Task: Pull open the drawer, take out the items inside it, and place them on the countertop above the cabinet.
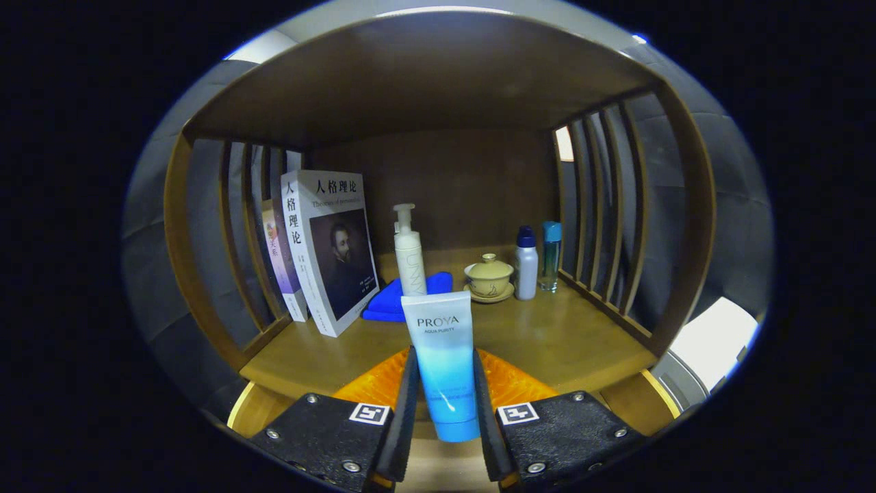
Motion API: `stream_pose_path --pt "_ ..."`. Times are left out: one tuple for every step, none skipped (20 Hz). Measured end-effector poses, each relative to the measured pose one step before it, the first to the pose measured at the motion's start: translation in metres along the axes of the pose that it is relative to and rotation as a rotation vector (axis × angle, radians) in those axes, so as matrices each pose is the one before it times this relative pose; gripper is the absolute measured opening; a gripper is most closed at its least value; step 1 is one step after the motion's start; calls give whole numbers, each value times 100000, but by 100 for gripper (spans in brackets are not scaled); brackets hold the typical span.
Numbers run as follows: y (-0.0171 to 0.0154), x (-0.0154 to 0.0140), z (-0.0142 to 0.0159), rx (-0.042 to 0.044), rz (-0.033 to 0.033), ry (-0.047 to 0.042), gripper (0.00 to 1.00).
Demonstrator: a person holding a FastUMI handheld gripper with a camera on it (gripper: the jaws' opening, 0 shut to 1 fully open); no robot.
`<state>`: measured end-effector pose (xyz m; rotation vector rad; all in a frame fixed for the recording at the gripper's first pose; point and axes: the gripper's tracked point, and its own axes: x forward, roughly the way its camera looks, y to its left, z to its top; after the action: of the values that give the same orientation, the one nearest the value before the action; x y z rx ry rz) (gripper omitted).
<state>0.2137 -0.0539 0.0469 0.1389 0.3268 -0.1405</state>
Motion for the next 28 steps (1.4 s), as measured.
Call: stream_pose_path --pt "-94 859 -106 -265 496 1720 43" --pt "221 780 -46 754 1273 1467 43" --pt "69 1181 -269 1404 767 1727 43" --pt "26 811 31 541 1040 974 43" --pt "-424 884 -261 -92 -62 1399 44" --pt "-433 614 -251 -10 -101 1580 44" --pt "-102 743 -231 694 487 1190 45" --pt "-452 669 -353 733 -577 1242 46" --pt "-524 288 -277 -225 -750 355 47" --pt "-413 384 -26 -1620 -805 -87 47" --pt "-342 301 -101 -1881 -405 -133 48" --pt "-91 88 -204 -1283 1060 157 48" --pt "387 -18 -22 -284 1833 -131 51" --pt "27 16 9 29 455 -459 54" --pt "52 -249 225 967 517 -1583 64" --pt "298 -537 661 2285 1269 -2612 75" --pt "237 -659 828 2040 732 -3718 86" --pt "150 -828 1103 1310 181 -4217 96" --pt "159 -905 1050 224 395 -3812 96" --pt "229 -957 943 -555 487 -2892 95" --pt "237 -1237 758 -918 879 -1946 95" --pt "234 -1254 783 -1069 675 -2241 95" --pt "169 -985 505 -1217 -115 -1958 95" --pt "-102 -1223 358 -981 -1103 -1246 96" --pt "9 -1237 192 140 -769 -939 95" --pt "144 -1251 269 486 -347 -1216 95" --pt "0 -1389 183 463 -434 -1170 95" --pt "78 -1218 -25 270 -595 -860 95"
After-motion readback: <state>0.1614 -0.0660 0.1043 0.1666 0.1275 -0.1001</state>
